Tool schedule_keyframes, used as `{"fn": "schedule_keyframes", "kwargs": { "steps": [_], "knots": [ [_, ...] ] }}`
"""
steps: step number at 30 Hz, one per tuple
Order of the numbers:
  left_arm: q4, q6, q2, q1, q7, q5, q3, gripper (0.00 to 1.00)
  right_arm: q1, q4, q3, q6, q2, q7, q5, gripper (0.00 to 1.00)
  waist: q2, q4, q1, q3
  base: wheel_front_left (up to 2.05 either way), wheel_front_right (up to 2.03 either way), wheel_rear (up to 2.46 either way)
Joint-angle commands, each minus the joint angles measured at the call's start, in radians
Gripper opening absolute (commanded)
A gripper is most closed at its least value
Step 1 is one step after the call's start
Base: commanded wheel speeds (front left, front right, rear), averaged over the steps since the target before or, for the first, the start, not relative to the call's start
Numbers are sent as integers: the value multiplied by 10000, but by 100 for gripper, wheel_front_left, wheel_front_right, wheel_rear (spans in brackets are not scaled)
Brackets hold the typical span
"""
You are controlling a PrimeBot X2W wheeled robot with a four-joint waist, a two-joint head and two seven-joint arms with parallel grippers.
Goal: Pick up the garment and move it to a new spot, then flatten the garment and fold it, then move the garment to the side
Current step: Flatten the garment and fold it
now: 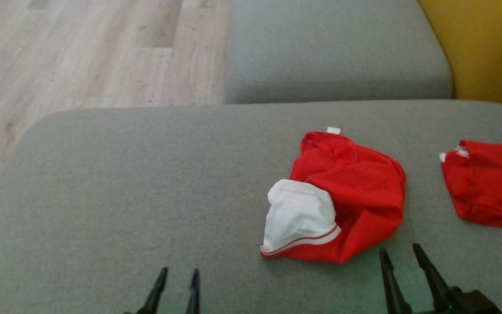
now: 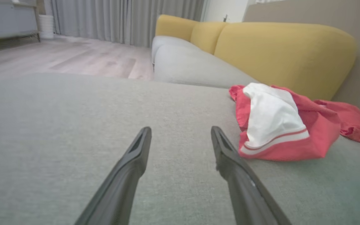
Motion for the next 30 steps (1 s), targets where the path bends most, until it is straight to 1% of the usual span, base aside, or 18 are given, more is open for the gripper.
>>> {"fn": "schedule_keyframes", "kwargs": {
  "steps": [1, 5, 9, 13, 15, 17, 19, 22, 23, 24, 25, 27, 30],
  "knots": [
    [-36, -55, -155, -756, -95, -93, 29, 100, -680, -350, 310, -7, -78, -109, -78, 100, 0, -296, -1, 285, 0, 0, 0],
    [803, -165, -155, -1620, -95, -444, -687, 100, -881, -383, 510, -7, -78, -109, -158, 100, 0, -839, -1, 697, 0, 0, 0],
    [2126, -390, -156, -2491, -72, -684, -1676, 100, -1031, -409, 660, -7, -91, -109, -190, 100, 0, -1413, -1, 1049, 0, 0, 0],
    [3256, -557, -156, -3446, 88, -940, -2370, 100, -1275, -467, 901, -7, -172, -109, -160, 100, 0, -1992, -1, 1535, 0, 0, 0],
    [3764, -598, -156, -3942, 109, -1013, -2593, 100, -1427, -489, 975, -7, -178, -109, -124, 100, 0, -2247, -1, 1800, 0, 0, 0],
    [4283, -528, -156, -4384, 97, -1062, -2685, 100, -1580, -464, 1037, -7, -171, -109, 38, 100, 0, -2481, -1, 2009, 0, 0, 0],
    [4776, -411, -156, -4783, 73, -1070, -2739, 100, -1745, -467, 1146, -7, -188, -109, 111, 100, 0, -2662, -1, 2181, 0, 0, 0],
    [5257, -429, -156, -5258, 3, -1157, -2859, 100, -1925, -459, 1252, -7, -238, -109, 167, 100, 0, -2832, -1, 2332, 0, 0, 0],
    [5315, -483, -156, -5370, -24, -1201, -2913, 53, -1958, -457, 1272, -7, -250, -109, 177, 100, 0, -2870, -1, 2365, 0, 0, 0],
    [5365, -559, -156, -5461, -43, -1234, -2998, 15, -1978, -455, 1275, -7, -259, -109, 185, 100, 0, -2886, -1, 2378, 0, 0, 0],
    [5378, -621, -156, -5544, -59, -1248, -3080, 0, -1985, -453, 1270, -7, -264, -109, 194, 100, 0, -2896, -1, 2380, 0, 0, 0],
    [5308, -747, -156, -5675, -79, -1255, -3258, 0, -1977, -433, 1260, -7, -265, -109, 197, 100, 0, -2917, -1, 2340, 0, 0, 0],
    [4730, -886, -156, -5897, -89, -1192, -3415, 0, -1949, -360, 1257, -7, -253, -109, 191, 100, 0, -2945, -1, 2196, 0, 0, 0]
  ]
}}
